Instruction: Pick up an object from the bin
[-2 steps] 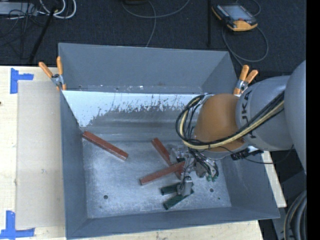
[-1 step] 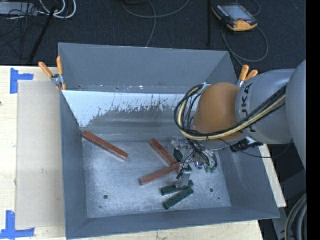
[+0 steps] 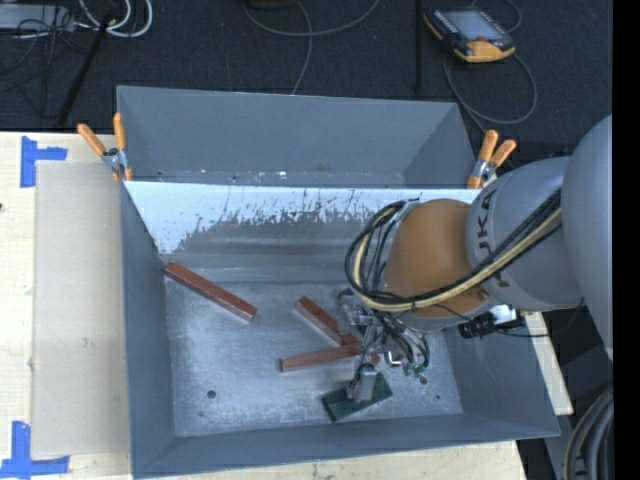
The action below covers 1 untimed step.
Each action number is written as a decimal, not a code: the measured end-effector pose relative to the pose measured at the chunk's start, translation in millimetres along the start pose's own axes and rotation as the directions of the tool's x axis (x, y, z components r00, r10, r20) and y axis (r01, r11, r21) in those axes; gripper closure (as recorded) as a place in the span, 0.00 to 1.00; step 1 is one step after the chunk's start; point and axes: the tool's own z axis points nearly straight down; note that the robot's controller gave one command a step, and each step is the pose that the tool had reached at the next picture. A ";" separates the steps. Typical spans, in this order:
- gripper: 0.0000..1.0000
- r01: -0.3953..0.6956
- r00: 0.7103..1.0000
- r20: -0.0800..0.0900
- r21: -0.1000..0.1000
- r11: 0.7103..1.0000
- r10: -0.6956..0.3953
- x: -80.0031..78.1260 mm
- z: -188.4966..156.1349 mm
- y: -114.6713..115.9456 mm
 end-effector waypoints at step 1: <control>0.00 0.019 1.000 -0.001 0.001 1.000 -0.019 2.2 0.0 12.7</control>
Offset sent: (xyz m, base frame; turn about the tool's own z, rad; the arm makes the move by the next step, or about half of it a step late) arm -0.0034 0.0129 -0.0009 -0.0161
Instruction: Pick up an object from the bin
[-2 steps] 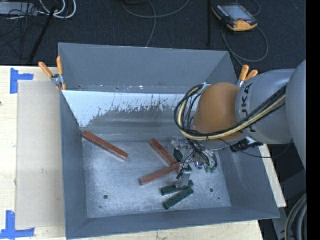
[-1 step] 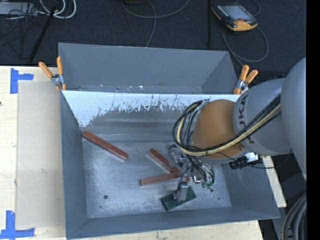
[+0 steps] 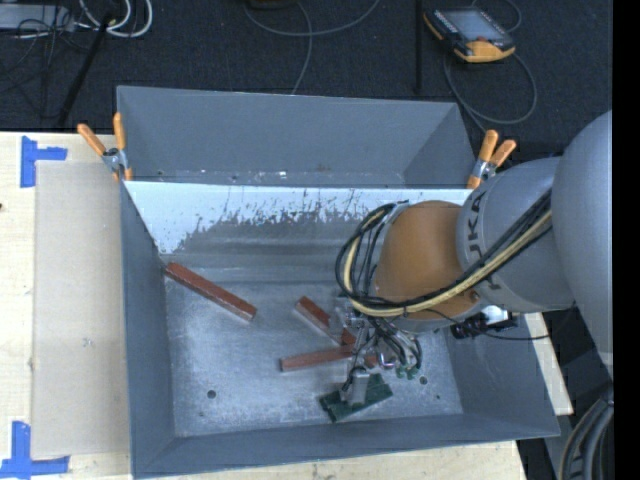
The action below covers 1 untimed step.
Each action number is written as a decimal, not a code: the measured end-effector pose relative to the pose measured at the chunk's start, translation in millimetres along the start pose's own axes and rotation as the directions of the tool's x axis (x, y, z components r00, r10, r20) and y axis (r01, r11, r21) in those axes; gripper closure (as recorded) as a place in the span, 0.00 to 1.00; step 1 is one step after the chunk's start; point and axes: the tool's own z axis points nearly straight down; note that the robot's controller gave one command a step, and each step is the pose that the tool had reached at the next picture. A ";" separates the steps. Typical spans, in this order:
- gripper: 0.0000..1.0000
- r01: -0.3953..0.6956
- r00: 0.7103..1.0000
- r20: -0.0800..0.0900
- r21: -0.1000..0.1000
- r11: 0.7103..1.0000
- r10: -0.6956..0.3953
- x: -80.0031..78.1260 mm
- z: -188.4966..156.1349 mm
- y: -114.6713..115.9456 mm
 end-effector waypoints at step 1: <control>0.00 -0.067 0.998 0.001 0.002 0.998 0.067 12.7 0.0 -77.0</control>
Offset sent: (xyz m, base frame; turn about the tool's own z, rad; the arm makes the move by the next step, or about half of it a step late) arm -0.0149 -0.0727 -0.0010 0.0587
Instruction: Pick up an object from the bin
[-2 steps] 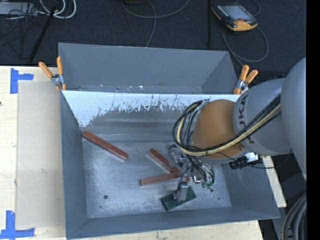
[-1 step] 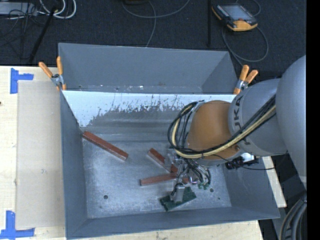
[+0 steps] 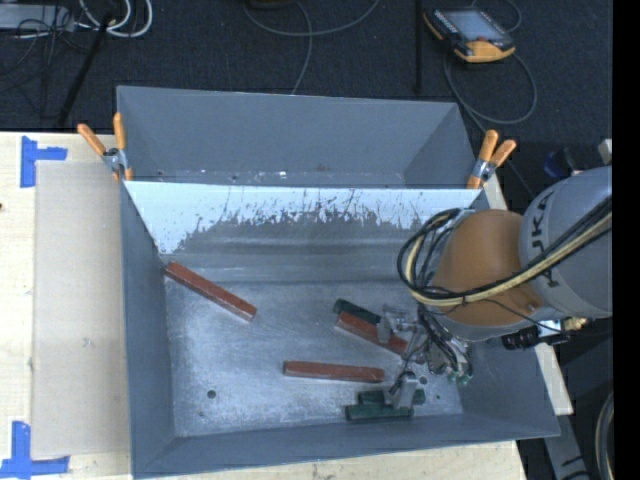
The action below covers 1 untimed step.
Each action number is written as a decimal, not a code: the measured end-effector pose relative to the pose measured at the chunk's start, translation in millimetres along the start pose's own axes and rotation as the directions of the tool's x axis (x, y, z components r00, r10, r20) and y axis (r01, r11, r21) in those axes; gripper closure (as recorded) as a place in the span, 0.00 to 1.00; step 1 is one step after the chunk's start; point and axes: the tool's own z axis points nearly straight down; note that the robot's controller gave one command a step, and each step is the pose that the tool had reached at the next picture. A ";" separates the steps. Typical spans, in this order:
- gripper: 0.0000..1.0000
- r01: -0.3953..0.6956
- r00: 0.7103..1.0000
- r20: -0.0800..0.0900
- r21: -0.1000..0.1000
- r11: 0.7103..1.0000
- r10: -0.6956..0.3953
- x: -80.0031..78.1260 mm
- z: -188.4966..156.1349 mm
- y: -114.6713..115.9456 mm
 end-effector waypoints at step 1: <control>0.00 -0.020 1.000 -0.001 -0.004 1.000 0.020 -20.1 -23.7 39.2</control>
Offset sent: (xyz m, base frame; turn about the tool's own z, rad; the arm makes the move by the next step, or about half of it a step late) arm 0.0213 0.0349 0.0227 0.0236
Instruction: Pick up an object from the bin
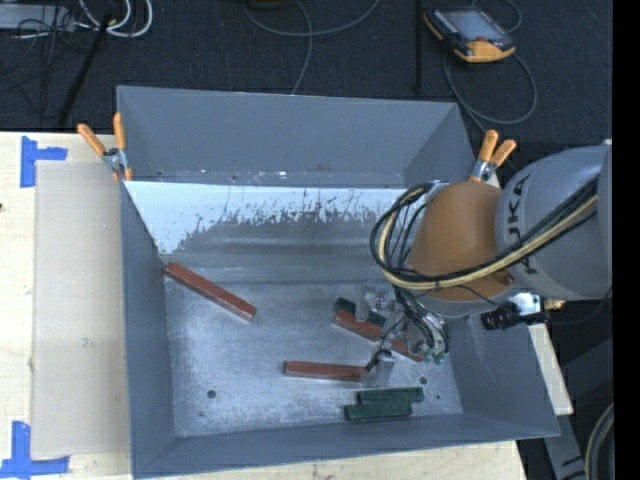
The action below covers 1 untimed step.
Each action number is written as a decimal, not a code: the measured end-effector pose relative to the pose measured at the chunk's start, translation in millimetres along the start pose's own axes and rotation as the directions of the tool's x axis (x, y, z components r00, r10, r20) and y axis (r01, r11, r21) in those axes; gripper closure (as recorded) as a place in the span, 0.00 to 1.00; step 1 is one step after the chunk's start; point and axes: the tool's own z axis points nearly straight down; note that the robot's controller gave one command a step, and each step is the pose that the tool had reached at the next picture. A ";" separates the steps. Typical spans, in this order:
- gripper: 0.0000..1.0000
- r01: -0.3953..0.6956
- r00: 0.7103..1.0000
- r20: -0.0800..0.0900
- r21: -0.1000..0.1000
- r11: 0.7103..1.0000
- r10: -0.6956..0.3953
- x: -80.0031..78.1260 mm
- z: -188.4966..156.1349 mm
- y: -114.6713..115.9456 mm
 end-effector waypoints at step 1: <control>0.00 -0.054 0.999 0.002 0.002 0.999 0.054 -73.0 26.0 -25.8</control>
Offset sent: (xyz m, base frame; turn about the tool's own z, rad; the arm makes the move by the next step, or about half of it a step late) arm 0.0677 -0.0318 -0.0246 0.0549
